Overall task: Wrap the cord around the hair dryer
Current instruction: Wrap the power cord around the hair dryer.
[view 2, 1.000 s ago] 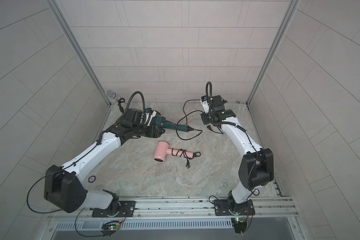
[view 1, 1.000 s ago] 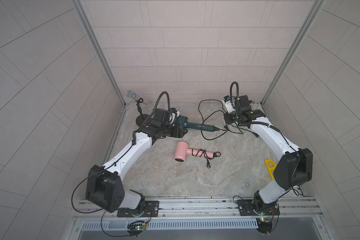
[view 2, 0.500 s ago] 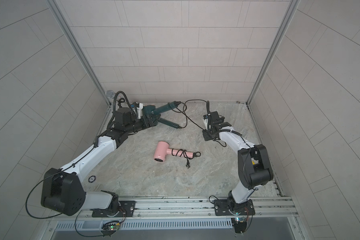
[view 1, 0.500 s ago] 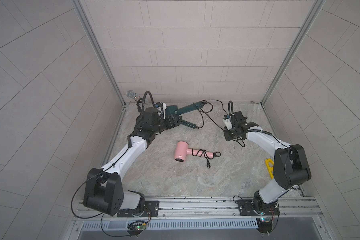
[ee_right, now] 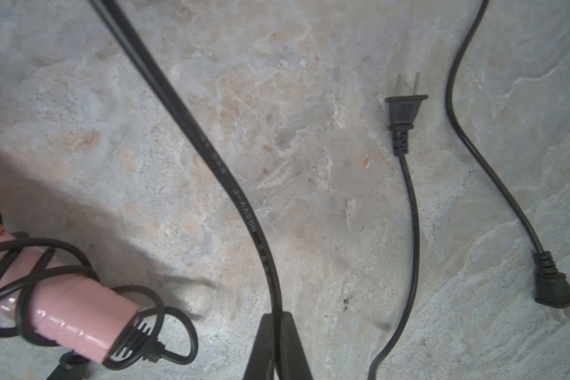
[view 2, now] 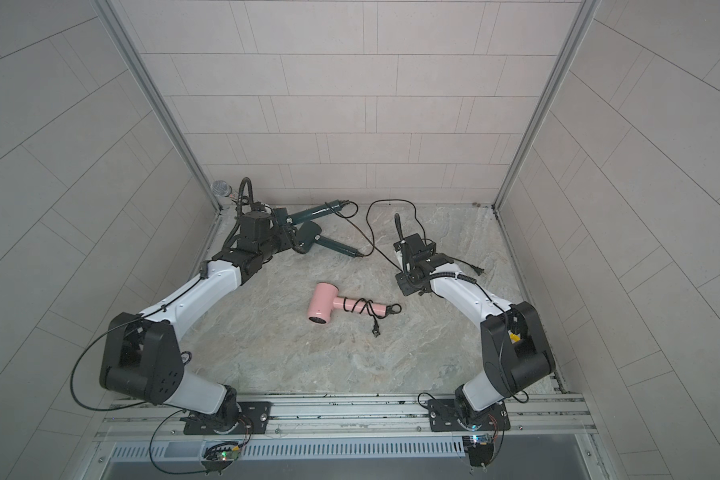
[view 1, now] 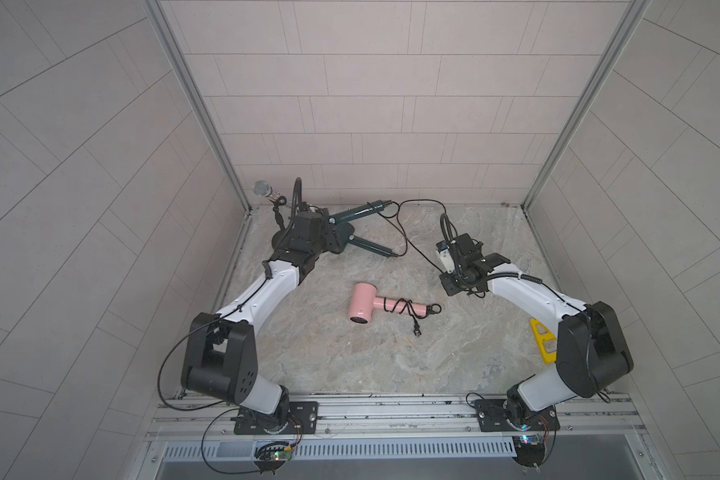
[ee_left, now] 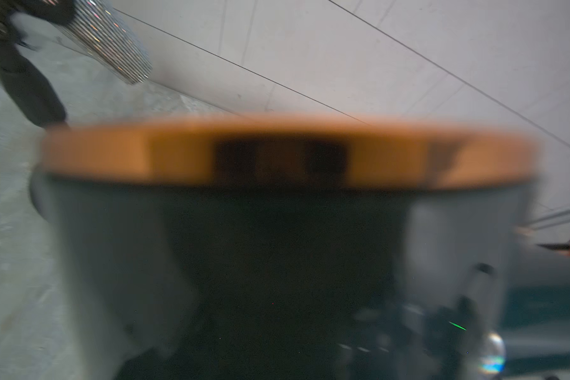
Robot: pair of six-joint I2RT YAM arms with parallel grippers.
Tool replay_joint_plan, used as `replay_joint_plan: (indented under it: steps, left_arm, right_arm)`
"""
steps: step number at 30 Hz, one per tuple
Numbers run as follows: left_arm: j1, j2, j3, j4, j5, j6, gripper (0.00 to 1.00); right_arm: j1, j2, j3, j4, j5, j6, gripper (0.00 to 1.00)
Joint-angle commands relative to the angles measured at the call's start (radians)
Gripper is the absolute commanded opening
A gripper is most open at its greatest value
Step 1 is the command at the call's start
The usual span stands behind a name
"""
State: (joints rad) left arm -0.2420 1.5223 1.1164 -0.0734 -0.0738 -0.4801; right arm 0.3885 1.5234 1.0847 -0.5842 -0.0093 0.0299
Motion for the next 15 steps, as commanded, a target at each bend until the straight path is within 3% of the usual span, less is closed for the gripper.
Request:
replay_joint_plan:
  steps: [1, 8, 15]
  left_arm:
    - [0.001, 0.013, 0.057, 0.048, -0.213, 0.074, 0.0]
    - [-0.03, 0.091, 0.084, 0.066, -0.349, 0.179, 0.0]
    - [-0.034, 0.112, 0.079, 0.078, -0.296, 0.121, 0.0]
  right_arm:
    - [0.065, -0.052, 0.038, -0.084, 0.029, -0.005, 0.0]
    - [0.205, -0.115, 0.117, -0.173, 0.01, -0.028, 0.0]
    - [0.248, -0.133, 0.16, -0.199, -0.014, -0.039, 0.0]
